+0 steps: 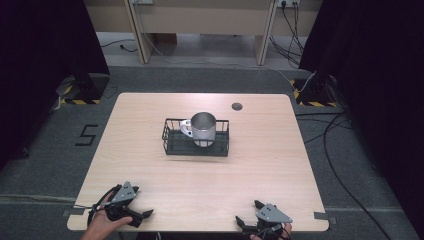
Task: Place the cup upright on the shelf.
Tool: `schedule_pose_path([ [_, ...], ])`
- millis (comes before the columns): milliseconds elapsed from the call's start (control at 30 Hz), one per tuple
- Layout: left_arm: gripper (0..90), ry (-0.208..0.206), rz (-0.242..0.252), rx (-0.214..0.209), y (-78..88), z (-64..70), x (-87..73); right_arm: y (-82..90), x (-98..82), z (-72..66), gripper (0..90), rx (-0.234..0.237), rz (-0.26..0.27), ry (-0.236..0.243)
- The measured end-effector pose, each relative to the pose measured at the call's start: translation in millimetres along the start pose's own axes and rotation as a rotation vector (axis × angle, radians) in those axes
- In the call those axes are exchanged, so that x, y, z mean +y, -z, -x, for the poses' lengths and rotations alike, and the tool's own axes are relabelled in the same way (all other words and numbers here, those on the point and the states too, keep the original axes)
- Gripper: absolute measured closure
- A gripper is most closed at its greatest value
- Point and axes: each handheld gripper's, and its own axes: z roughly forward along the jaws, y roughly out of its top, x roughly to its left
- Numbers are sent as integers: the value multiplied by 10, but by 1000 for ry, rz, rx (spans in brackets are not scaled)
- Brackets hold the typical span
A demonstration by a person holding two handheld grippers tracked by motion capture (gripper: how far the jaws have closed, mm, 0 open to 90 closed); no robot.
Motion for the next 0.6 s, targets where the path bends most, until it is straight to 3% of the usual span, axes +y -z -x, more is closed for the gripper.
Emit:
schedule_pose_path([
  [100, 0, 0, 0, 0, 0, 0, 0, -8, -25, -22, 140, -14, 9, 30],
  [600, 0, 1, 1, -1, -1, 0, 0, -20, -69, -54, 119, -24, 43, 28],
])
